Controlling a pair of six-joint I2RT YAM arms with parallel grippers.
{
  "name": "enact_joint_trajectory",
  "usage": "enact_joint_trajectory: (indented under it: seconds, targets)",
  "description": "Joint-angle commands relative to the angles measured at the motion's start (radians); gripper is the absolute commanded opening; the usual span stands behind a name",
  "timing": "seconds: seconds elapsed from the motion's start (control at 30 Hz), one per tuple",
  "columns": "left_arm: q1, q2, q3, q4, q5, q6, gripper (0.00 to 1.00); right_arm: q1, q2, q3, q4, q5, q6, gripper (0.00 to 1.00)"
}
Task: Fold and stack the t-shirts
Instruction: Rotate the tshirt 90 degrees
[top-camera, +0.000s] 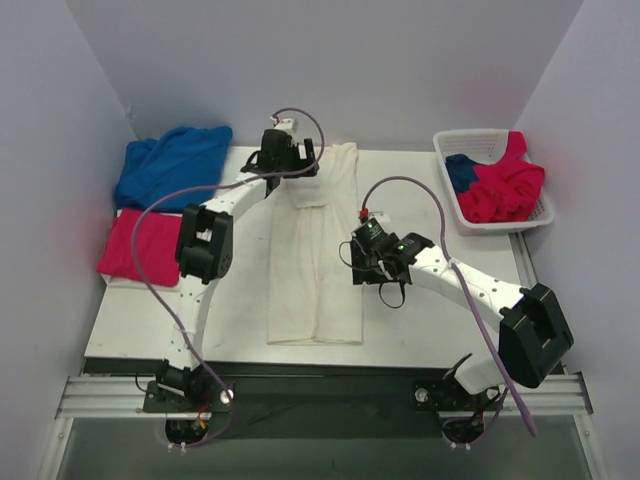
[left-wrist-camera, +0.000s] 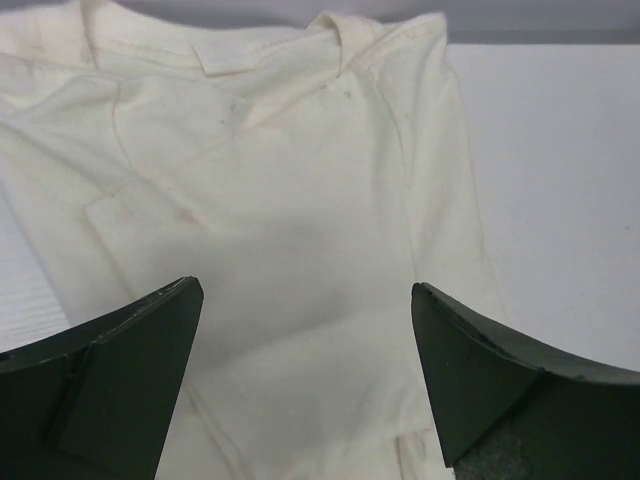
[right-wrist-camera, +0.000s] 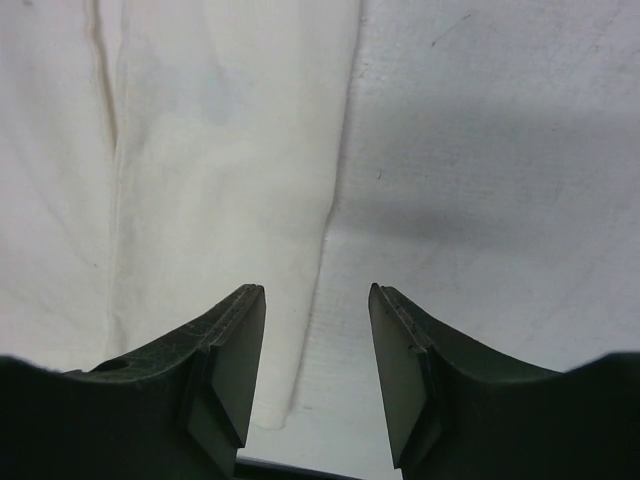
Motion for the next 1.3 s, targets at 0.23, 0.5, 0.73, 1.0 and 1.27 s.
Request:
enact_joint_trajectory:
  seconds: [0.23, 0.5, 0.73, 1.0, 1.27]
  targets:
    - [-0.015, -0.578, -0.65, 0.171, -0.025, -0.129, 0.97, -0.072, -0.107, -0.163, 0.086, -0.026, 0.051, 0.44]
    - [-0.209, -0.919, -1.084, -0.055, -0.422, -0.243, 0.9, -0.044, -0.203, -0.308, 0.14, -0.046, 0.044, 0.44]
    - [-0.351, -1.297, -1.489, -0.132, -0.518, -0.451, 0.84, 0.051, -0.229, -0.392, 0.177, -0.026, 0.074, 0.45]
    - [-0.379, -1.45, -1.636, -0.226, -0.454, -0.508, 0.83, 0.146, -0.172, -0.432, 0.241, -0.018, 0.131, 0.45]
    - [-0.381, -1.446, -1.746, -0.163, -0.303, -0.588, 0.65, 0.177, -0.132, -0.461, 0.29, -0.055, 0.151, 0.45]
